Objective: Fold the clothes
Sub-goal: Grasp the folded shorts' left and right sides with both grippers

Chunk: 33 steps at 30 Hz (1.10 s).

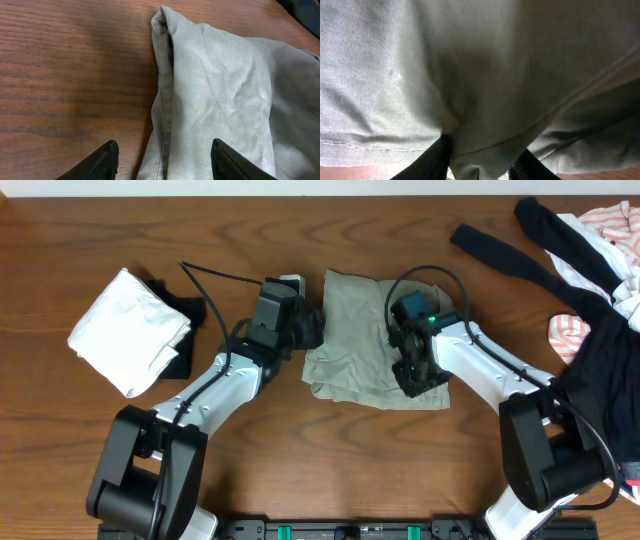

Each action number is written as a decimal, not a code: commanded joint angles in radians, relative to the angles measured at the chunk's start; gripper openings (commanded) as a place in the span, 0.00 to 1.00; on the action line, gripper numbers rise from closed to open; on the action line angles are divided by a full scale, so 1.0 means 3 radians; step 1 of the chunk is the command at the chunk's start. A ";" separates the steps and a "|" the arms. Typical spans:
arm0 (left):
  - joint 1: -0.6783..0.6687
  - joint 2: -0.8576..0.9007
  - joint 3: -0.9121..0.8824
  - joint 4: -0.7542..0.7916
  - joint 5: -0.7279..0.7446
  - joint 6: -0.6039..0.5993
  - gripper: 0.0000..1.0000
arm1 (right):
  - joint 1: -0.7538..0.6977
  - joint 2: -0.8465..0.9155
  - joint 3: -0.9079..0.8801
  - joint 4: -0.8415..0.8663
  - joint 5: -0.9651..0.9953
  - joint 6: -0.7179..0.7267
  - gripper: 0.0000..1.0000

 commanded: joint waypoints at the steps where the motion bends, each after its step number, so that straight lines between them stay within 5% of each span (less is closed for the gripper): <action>1: 0.0001 0.0025 -0.0006 0.0014 -0.0023 0.0057 0.60 | -0.0041 0.0013 -0.0003 0.0065 0.0098 0.0050 0.37; 6: 0.0003 0.0024 -0.0006 0.0024 0.0092 0.0078 0.72 | -0.0039 -0.0045 0.0134 -0.0014 0.0237 0.0247 0.26; 10: 0.0003 0.0024 -0.0006 0.0122 0.0519 0.0370 0.78 | -0.0039 -0.0258 0.0282 -0.0058 0.0285 0.0281 0.32; 17: 0.0064 0.0089 -0.0006 0.0240 0.0598 0.0369 0.92 | -0.0039 -0.0647 0.0364 0.0079 0.0161 0.0280 0.58; 33: 0.0158 0.0783 -0.0006 0.0870 0.0867 0.0367 0.97 | -0.0028 -0.0117 0.0357 0.0292 -0.0460 0.0281 0.57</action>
